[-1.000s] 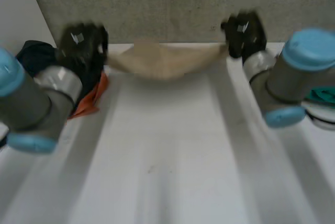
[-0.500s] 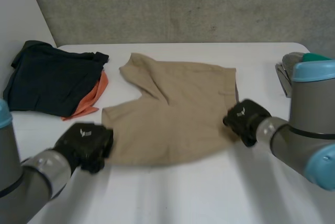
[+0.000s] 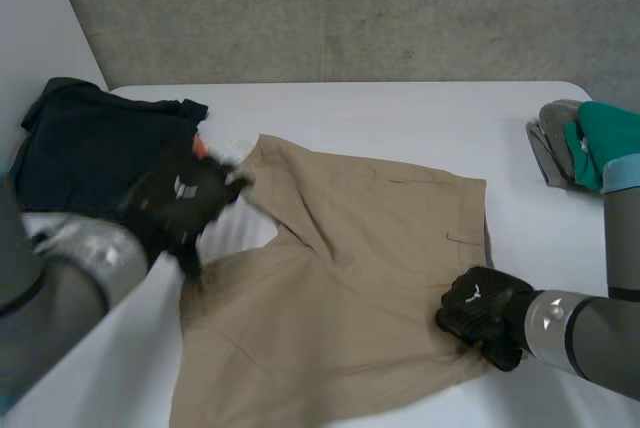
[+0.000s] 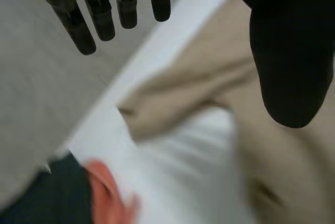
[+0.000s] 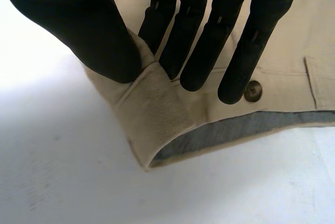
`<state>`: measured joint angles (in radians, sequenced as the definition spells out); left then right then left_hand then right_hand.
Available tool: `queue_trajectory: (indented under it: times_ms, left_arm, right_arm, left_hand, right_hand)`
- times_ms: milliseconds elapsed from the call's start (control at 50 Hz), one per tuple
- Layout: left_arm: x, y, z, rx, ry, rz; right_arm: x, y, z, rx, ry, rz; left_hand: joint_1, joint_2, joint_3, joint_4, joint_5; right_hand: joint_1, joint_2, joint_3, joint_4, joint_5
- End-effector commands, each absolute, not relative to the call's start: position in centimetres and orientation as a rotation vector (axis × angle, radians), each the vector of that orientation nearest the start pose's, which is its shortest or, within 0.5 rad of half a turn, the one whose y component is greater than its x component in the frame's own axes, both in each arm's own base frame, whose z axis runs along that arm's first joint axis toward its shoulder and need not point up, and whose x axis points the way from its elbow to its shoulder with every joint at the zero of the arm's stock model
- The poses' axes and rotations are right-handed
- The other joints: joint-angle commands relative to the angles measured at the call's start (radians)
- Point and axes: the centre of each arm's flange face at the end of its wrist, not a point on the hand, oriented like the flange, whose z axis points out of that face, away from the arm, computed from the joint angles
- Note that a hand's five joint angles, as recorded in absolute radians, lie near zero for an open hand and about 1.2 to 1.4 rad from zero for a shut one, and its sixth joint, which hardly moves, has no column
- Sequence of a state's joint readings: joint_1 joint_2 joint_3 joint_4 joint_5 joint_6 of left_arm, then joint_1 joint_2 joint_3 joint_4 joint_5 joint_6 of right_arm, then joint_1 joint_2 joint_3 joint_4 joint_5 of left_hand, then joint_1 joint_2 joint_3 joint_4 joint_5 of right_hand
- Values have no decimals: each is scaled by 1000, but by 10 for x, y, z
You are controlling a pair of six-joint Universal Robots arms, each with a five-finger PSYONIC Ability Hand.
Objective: Fold the laundry.
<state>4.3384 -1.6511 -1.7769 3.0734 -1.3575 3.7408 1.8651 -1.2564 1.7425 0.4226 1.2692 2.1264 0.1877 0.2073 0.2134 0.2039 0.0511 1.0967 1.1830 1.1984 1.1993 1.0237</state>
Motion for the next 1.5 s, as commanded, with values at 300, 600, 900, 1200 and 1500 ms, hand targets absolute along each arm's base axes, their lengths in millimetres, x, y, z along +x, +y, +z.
queue_trajectory:
  times_ms: [300, 600, 900, 1200, 1500]
  left_arm:
    - [-313, -384, 134, 1681, 2057, -1974]
    - [-293, -388, 136, 1444, 2058, -1930]
    - [-255, -348, 135, 1218, 2129, -1643]
    - [-270, -339, 156, 1213, 2152, -1782]
    - [-282, -362, 124, 1301, 2340, -1811]
  right_arm:
    - [240, -214, 135, -1795, 2228, -1191]
    - [236, -223, 133, -1777, 2257, -1195]
    - [242, -213, 134, -1795, 2224, -1189]
    - [242, -217, 141, -1747, 2234, -1249]
    - [240, -221, 138, -1742, 2246, -1247]
  left_hand:
    - [396, 376, 370, 379, 358]
    - [1209, 1189, 1183, 1192, 1171]
    - [1177, 1157, 1151, 1161, 1139]
    - [304, 285, 279, 288, 267]
    - [692, 672, 666, 676, 654]
  right_hand:
    - [300, 213, 198, 197, 198]
    - [300, 213, 198, 197, 198]
    - [300, 213, 198, 197, 198]
    - [300, 213, 198, 197, 198]
    - [300, 213, 198, 197, 198]
